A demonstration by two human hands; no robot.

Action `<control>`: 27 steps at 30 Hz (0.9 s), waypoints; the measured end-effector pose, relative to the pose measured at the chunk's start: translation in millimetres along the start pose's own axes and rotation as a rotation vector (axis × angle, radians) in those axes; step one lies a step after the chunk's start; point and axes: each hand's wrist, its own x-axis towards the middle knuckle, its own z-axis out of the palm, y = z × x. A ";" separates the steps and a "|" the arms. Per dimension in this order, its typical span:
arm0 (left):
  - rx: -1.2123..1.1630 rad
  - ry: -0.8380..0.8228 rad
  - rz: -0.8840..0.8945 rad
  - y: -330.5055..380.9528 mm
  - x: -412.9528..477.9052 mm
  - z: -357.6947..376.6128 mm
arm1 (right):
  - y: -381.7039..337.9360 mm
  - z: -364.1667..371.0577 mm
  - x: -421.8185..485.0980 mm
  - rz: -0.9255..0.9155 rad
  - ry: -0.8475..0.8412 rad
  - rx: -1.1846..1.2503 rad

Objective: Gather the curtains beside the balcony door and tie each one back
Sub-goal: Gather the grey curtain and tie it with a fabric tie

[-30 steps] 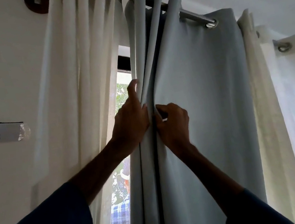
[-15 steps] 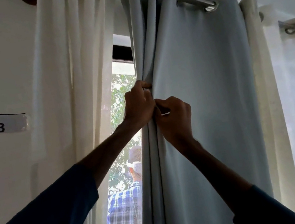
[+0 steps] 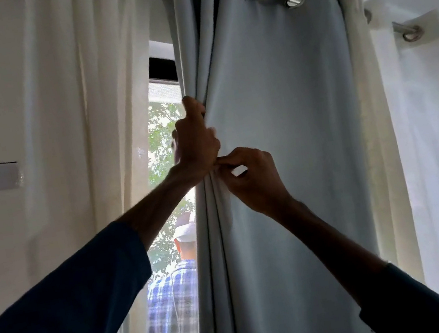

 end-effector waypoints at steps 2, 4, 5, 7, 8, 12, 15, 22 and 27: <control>0.023 0.025 0.051 0.6 -5.2 3.7 | 14.4 -9.7 -4.5 0.021 -0.006 -0.097; 0.048 0.019 0.086 -0.1 -7.3 7.9 | 32.6 -20.8 -6.0 0.083 0.080 -0.207; 0.055 0.009 0.109 -1.7 -7.1 10.5 | 42.6 -27.8 -5.7 0.116 0.128 -0.253; 0.090 -0.012 0.131 -6.4 -5.8 14.8 | 63.5 -42.2 -1.7 0.188 0.167 -0.358; 0.107 -0.022 0.130 -9.3 -5.0 17.5 | 74.9 -50.0 1.6 0.239 0.164 -0.407; 0.114 -0.051 0.110 -15.3 -6.0 24.5 | 108.7 -76.9 11.8 0.567 0.143 -0.506; 0.110 -0.020 0.102 -20.7 -6.7 27.9 | 122.8 -91.4 17.6 0.790 0.152 -0.386; 0.063 0.005 0.132 -30.6 -1.7 27.1 | 154.9 -92.8 30.2 0.929 0.117 -0.169; 0.024 0.013 0.161 -34.2 -2.7 30.9 | 173.7 -68.9 38.1 0.740 0.155 -0.339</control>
